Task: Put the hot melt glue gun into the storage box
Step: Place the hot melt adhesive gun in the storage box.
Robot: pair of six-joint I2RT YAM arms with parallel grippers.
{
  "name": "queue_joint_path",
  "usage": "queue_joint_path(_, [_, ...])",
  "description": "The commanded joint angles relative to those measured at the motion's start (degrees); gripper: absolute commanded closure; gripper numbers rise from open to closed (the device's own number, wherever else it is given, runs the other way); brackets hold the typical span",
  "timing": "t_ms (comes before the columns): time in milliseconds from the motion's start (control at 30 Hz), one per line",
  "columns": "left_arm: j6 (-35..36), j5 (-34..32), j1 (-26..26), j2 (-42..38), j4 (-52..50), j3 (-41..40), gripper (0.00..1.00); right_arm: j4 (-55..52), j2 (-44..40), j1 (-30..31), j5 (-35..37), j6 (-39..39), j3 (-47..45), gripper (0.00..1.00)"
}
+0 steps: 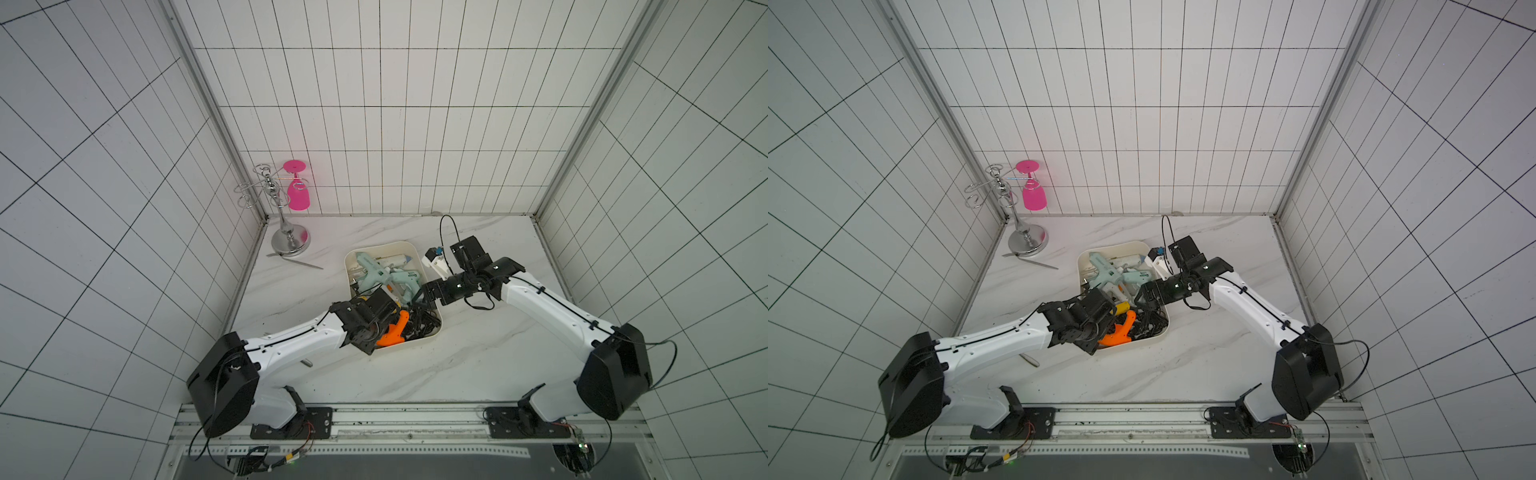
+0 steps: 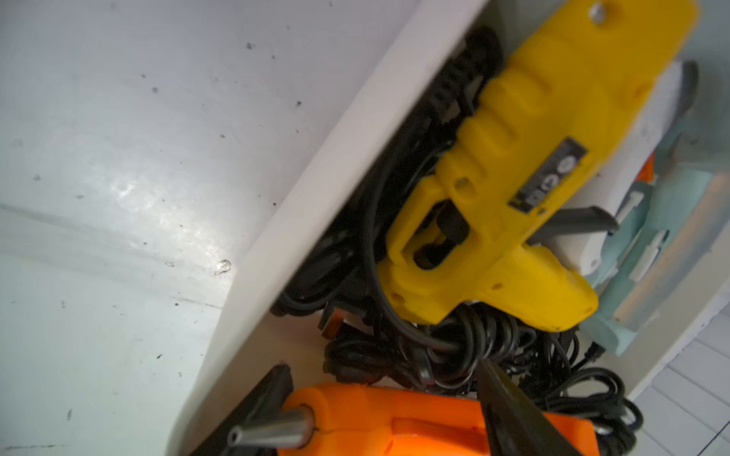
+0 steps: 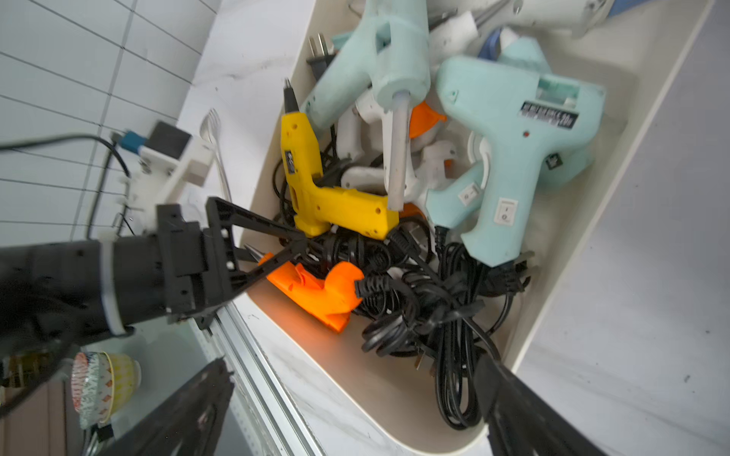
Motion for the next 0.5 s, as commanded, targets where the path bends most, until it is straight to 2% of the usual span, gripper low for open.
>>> queue_joint_path(0, [4.42, -0.12, -0.32, -0.6, -6.6, 2.23, 0.11, -2.46, -0.82, 0.45, 5.18, -2.23, -3.14, 0.01])
queue_joint_path(233, [23.25, -7.28, -0.11, 2.6, -19.18, 17.04, 0.06, -3.46, 0.65, 2.92, 11.77, -3.92, -2.14, 0.01])
queue_joint_path(333, [31.52, -10.38, -0.22, 2.2, -20.18, 20.6, 0.04, -2.86, 2.9, 4.0, 14.04, -2.99, -1.78, 0.01])
queue_joint_path(467, [40.51, -12.8, 0.21, -0.74, -16.99, 20.39, 0.03, -0.14, 3.6, 3.97, 15.19, -0.59, -1.0, 0.01])
